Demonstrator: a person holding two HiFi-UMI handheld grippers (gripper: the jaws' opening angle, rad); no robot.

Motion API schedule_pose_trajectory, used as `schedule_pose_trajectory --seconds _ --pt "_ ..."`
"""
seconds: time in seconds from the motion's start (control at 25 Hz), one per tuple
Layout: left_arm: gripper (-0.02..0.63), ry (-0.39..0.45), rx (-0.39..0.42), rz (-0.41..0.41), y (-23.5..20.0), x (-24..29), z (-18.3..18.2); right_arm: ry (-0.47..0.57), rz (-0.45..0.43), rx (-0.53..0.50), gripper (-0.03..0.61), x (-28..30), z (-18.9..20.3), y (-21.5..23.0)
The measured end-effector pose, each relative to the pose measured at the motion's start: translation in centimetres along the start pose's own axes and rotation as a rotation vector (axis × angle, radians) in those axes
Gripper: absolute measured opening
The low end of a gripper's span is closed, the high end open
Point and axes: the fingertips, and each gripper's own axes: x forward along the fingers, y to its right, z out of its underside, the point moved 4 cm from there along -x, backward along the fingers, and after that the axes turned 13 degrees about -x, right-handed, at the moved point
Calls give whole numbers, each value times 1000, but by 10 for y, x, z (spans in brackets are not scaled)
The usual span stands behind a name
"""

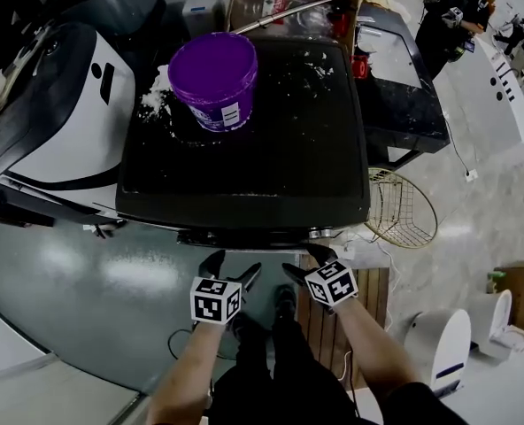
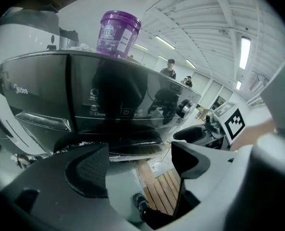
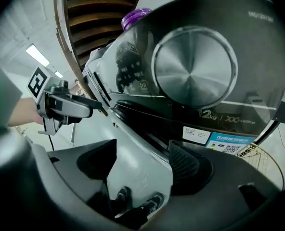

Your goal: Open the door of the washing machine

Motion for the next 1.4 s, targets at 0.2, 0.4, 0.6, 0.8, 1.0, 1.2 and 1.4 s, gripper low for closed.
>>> schedule_pose_trajectory --seconds 0.2,0.4,0.6,0.8,1.0,1.2,1.4 --pt "423 -26 -12 -17 -2 14 6 -68 -16 -55 344 17 14 11" --pt "423 -40 -3 -31 -6 24 11 -126 2 -148 325 34 22 16" --pt "397 -35 0 -35 -8 24 12 -173 4 -225 287 50 29 20" --pt "391 -40 -4 -36 -8 23 12 -227 61 -276 205 51 34 19" --pt "387 -30 1 -45 -9 24 13 -233 91 -358 158 53 36 22" --pt "374 -7 -6 -63 -10 25 12 -264 111 -565 136 55 38 21" --pt "373 2 -46 -76 -9 24 12 -322 79 -725 110 55 42 19"
